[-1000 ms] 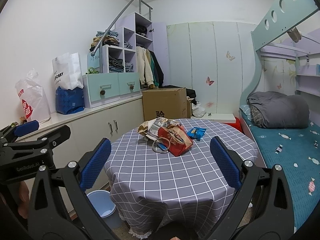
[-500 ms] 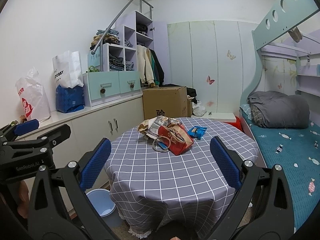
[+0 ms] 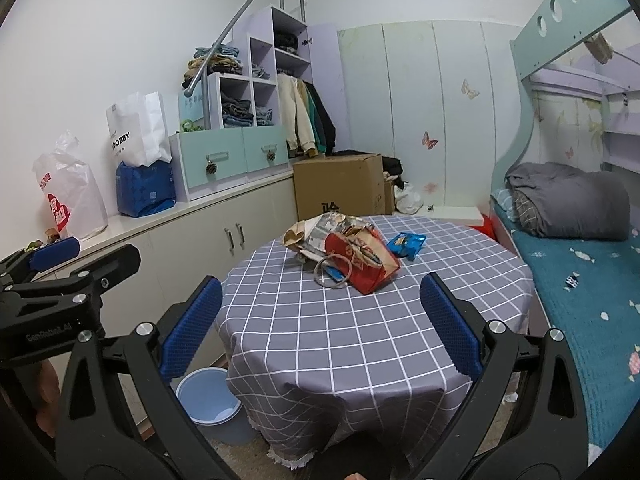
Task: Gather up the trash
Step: 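Reach the right tool to the red paper bag and close on it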
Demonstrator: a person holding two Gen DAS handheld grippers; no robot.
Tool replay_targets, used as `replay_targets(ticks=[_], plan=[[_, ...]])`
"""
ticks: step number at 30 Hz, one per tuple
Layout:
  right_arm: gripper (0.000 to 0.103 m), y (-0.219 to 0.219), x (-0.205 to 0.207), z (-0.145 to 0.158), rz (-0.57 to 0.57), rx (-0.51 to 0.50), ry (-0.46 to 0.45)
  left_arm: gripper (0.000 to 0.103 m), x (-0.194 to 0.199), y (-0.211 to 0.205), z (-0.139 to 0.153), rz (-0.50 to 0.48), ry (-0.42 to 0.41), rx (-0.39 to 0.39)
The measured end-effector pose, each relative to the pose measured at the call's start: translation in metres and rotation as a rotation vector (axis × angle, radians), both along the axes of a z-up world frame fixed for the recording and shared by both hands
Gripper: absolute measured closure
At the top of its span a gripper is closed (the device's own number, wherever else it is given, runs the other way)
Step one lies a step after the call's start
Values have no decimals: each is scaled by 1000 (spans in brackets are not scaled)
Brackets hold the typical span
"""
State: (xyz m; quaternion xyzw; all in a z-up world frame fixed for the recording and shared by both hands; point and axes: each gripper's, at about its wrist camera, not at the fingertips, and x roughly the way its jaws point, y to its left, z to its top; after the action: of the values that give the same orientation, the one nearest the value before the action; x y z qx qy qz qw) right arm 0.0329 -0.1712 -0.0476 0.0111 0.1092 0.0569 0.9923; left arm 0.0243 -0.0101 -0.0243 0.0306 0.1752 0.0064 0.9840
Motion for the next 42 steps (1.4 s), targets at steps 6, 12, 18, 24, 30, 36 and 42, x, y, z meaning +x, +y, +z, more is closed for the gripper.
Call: replay_targets(ticks=[6,12,18,24,30,36,42], plan=[[6,-4,25,-8,-12,1,28,4,25,9,-8,-7,49,-14],[6,-16,66,-23,-32,29,123,4,75,20,-27,-19,137,-71],[6,-32,115,-42,-56,40,209,4,140,10,-52,-85,252,-110],[6,-54,160,-56,-98,25,272,5,203,-23,-79,-168,342,-105],[6,-76,198,-67,-88,62,333,28,263,-45,-106,-228,432,-153],[6,-81,233,-69,-58,66,381,41,304,-57,-120,-224,472,-144],[6,-85,266,-73,-3,105,461,80,328,-60,-129,-258,536,-172]])
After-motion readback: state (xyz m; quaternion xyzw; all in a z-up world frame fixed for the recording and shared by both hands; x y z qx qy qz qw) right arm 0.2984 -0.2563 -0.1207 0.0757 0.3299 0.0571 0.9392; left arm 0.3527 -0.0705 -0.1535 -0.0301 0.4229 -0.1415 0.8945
